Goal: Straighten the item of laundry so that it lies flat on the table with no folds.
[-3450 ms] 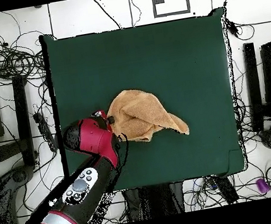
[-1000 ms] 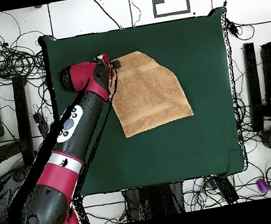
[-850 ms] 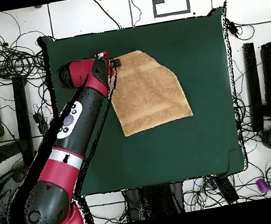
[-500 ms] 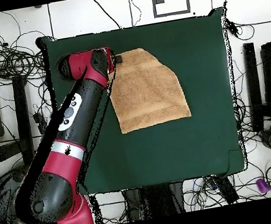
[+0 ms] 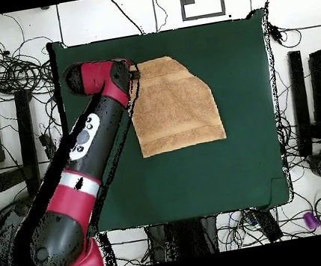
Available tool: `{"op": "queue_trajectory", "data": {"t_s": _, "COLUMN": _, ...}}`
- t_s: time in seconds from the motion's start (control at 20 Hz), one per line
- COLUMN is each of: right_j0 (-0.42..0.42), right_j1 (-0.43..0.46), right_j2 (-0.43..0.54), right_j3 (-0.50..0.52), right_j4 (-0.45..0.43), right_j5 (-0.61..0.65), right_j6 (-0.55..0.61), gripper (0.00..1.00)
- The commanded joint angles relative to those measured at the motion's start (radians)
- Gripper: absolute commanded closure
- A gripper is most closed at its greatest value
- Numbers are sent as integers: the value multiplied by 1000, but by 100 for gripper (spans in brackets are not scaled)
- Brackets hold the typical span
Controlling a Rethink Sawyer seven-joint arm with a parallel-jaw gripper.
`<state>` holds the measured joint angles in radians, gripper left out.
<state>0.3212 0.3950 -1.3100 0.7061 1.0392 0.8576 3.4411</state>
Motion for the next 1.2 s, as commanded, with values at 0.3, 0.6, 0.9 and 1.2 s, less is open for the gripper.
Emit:
{"op": "queue_trajectory", "data": {"t_s": 0.3, "right_j0": 185, "right_j1": -672, "right_j2": 659, "right_j3": 777, "right_j4": -131, "right_j5": -192, "right_j6": -748, "gripper": 100}}
{"op": "queue_trajectory", "data": {"t_s": 0.6, "right_j0": 52, "right_j1": -952, "right_j2": 810, "right_j3": 1033, "right_j4": -324, "right_j5": -285, "right_j6": -1105, "gripper": 100}}
{"op": "queue_trajectory", "data": {"t_s": 0.9, "right_j0": -141, "right_j1": -1060, "right_j2": 967, "right_j3": 1164, "right_j4": -558, "right_j5": -473, "right_j6": -1248, "gripper": 100}}
{"op": "queue_trajectory", "data": {"t_s": 1.2, "right_j0": -295, "right_j1": -1131, "right_j2": 1101, "right_j3": 1251, "right_j4": -738, "right_j5": -591, "right_j6": -1239, "gripper": 100}}
